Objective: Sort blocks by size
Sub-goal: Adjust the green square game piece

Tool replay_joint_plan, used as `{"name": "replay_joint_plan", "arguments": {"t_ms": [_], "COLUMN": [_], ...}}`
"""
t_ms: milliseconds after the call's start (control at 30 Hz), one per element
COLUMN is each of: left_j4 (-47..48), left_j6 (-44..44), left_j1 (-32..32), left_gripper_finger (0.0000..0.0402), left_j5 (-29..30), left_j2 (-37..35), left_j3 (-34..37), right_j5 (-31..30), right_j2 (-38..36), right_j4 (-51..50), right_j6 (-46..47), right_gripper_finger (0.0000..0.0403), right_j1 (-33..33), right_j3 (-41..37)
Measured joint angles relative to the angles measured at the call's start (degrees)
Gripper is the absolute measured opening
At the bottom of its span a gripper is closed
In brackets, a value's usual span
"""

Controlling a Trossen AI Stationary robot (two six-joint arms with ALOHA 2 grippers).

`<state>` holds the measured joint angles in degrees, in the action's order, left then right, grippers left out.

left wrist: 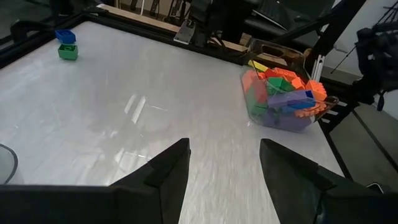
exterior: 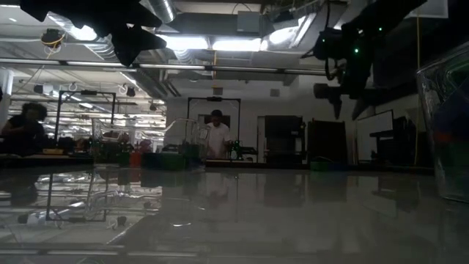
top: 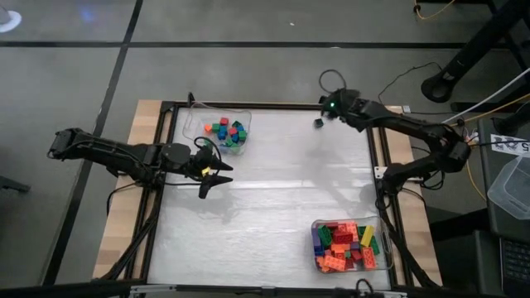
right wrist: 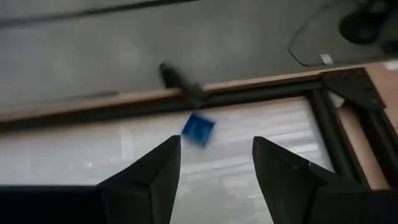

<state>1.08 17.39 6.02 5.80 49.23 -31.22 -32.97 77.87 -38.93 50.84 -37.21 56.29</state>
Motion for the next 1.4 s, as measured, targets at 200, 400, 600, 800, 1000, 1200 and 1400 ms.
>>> {"name": "replay_joint_plan", "arguments": {"t_ms": [200,400,600,800,1000,1200,1400], "left_j4": [-0.02,-0.04,-0.04,-0.04,-0.02,0.04,1.01], "left_j6": [0.07,-1.51,-1.37,-1.36,-1.33,-1.04,-0.89], "left_j1": [0.00,0.00,0.00,0.00,0.00,0.00,0.00], "left_gripper_finger": [0.0182,0.0182,0.0182,0.0182,0.0182,0.0182,0.0182], "left_j5": [0.00,0.00,-0.02,-0.01,0.00,-0.01,-0.02], "left_j2": [0.00,0.00,0.00,0.00,0.00,0.00,0.00], "left_j3": [0.00,0.00,0.00,0.00,0.00,0.00,-0.02], "right_j5": [3.27,5.57,7.72,9.69,10.17,11.89,16.10], "right_j2": [2.34,9.91,15.47,19.78,22.94,26.12,30.11], "right_j4": [2.20,2.95,3.85,8.93,11.32,11.44,11.02], "right_j6": [1.44,1.43,2.29,3.09,2.94,2.55,2.43], "right_gripper_finger": [0.0198,0.0198,0.0198,0.0198,0.0198,0.0198,0.0198], "right_j1": [-5.59,-5.55,-5.58,-5.58,-5.72,-6.47,-5.52], "right_j3": [0.02,0.02,0.02,0.02,1.85,4.85,5.68]}}
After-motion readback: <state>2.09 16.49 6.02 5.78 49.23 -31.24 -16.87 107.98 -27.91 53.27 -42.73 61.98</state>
